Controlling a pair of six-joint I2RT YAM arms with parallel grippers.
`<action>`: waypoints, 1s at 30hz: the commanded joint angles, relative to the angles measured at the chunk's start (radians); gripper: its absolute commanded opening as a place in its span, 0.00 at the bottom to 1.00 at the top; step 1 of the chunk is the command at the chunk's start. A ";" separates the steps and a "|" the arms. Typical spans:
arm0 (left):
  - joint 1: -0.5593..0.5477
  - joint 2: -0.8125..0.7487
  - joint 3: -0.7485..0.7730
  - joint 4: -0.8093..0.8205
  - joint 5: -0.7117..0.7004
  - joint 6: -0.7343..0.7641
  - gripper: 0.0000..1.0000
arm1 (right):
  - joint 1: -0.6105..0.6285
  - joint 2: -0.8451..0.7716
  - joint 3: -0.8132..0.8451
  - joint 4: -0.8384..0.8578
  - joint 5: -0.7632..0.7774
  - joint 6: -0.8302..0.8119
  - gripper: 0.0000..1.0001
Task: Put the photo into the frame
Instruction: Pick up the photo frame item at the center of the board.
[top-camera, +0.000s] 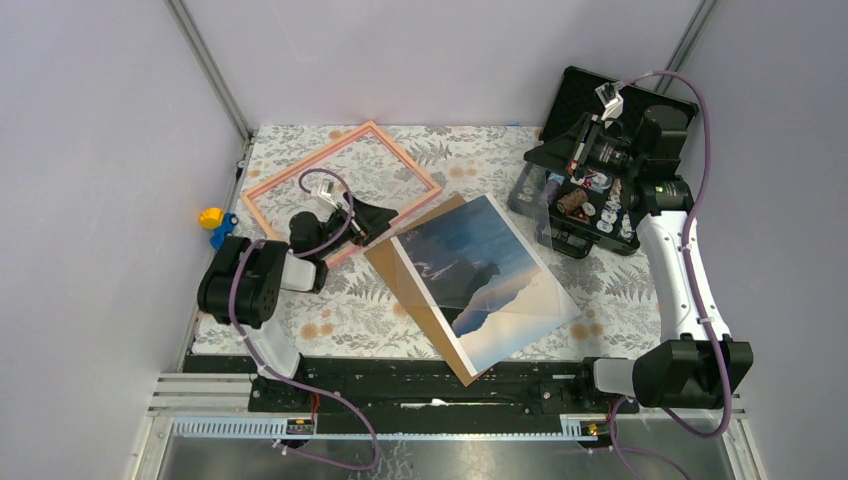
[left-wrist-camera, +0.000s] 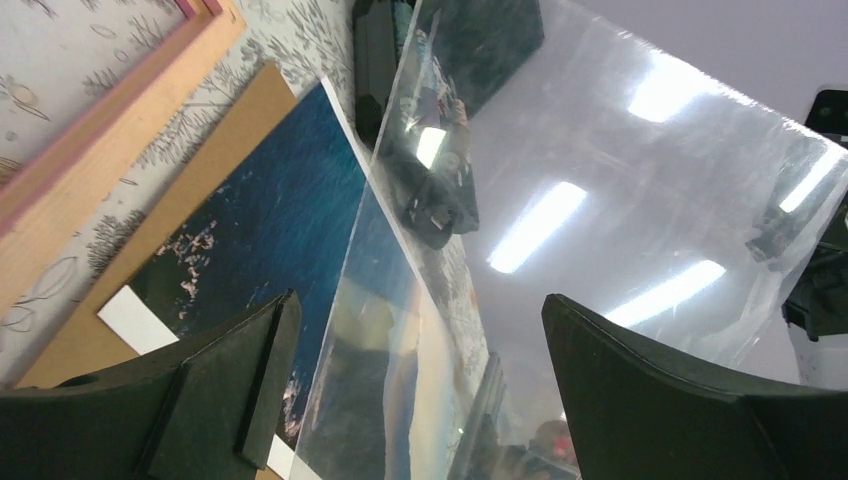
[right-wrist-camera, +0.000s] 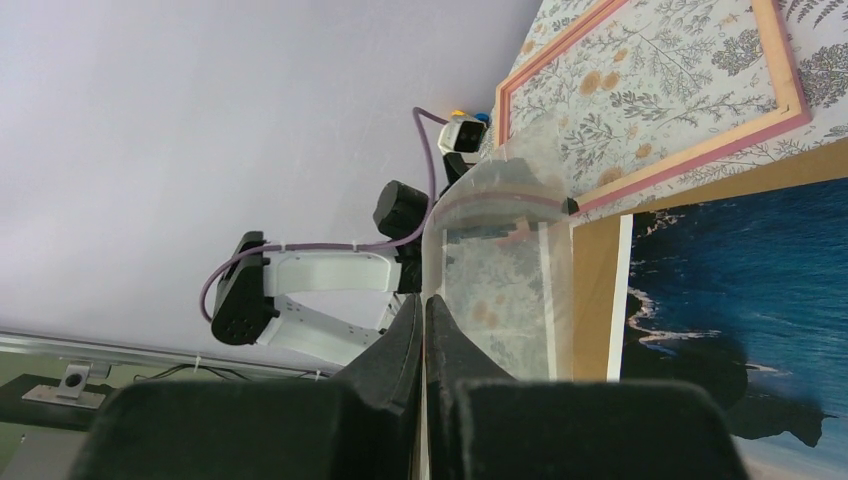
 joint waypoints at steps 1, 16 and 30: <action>-0.019 0.112 0.021 0.325 0.006 -0.102 0.99 | 0.004 -0.012 0.004 0.041 -0.033 0.006 0.00; -0.026 0.043 -0.013 0.433 0.110 -0.173 0.87 | -0.027 0.002 0.001 -0.024 0.017 -0.013 0.00; 0.044 -0.049 -0.101 0.438 0.209 -0.347 0.73 | -0.146 0.102 -0.058 -0.045 0.048 0.008 0.00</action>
